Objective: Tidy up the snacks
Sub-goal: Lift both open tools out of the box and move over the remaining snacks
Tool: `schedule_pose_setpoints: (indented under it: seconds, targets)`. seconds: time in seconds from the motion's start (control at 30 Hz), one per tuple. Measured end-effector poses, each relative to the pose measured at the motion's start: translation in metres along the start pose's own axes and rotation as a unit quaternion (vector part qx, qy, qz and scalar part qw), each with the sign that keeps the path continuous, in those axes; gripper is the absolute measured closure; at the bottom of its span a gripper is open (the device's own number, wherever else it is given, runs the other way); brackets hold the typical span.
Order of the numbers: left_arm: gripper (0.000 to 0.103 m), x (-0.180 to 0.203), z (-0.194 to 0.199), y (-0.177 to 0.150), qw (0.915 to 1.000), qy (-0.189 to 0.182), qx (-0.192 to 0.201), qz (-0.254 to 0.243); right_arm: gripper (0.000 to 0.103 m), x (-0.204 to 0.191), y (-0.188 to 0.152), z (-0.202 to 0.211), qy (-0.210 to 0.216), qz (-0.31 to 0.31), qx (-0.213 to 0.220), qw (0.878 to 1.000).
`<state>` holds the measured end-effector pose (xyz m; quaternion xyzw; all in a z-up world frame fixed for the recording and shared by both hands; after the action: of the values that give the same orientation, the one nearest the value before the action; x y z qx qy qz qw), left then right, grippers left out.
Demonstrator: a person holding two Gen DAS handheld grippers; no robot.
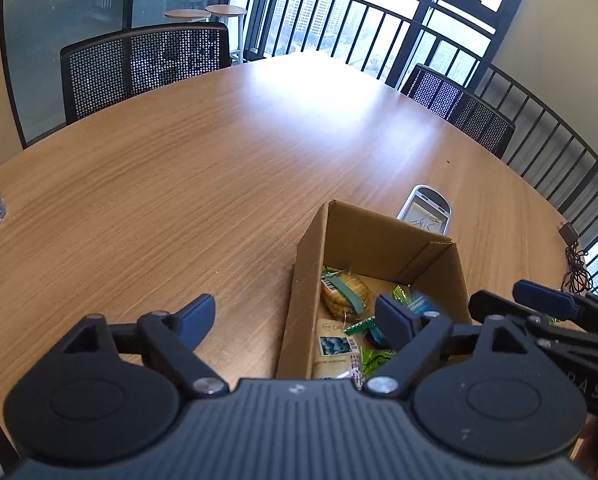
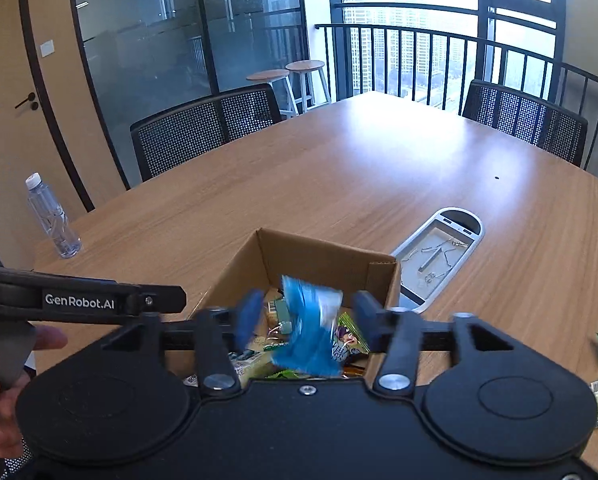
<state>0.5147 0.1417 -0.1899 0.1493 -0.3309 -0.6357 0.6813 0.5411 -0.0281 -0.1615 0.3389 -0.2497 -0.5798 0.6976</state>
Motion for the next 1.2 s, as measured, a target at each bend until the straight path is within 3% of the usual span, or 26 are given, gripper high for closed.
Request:
schedule_pose_setpoints:
  seconds: [0.17, 0.23, 0.3, 0.5, 1.2]
  targets:
    - [0.005, 0.006, 0.001, -0.003, 1.0000, -0.005, 0.003, 0.005, 0.038, 0.015, -0.016, 0.007, -0.012, -0.018, -0.010, 1.000]
    - [0.000, 0.012, 0.001, -0.004, 1.0000, -0.008, 0.005, 0.002, 0.027, 0.022, -0.023, 0.013, -0.020, -0.019, -0.010, 1.000]
    - [0.000, 0.020, 0.001, -0.006, 0.9998, -0.017, 0.006, 0.000, 0.020, 0.031, -0.029, 0.019, -0.031, -0.021, -0.008, 0.999]
    - [0.000, 0.060, 0.000, -0.010, 0.9990, -0.040, 0.009, -0.019, 0.013, 0.069, -0.046, 0.036, -0.058, -0.044, -0.010, 0.997]
    - [0.000, 0.214, -0.014, -0.052, 0.9938, -0.076, -0.003, -0.081, 0.012, 0.205, -0.107, 0.096, -0.121, -0.119, -0.012, 0.985]
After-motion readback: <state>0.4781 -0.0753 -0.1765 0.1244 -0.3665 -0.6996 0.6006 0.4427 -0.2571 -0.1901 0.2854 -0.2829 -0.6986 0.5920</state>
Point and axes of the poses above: each gripper's, at about its wrist camera, not at the fingertips, and z roughly against the way its jaws point, x to its right, y to its top, the point moved 9 cm from there along -z, roughly the way its jaws point, and after that the axes turned 3 degrees about -y, right-handed, at the moved point
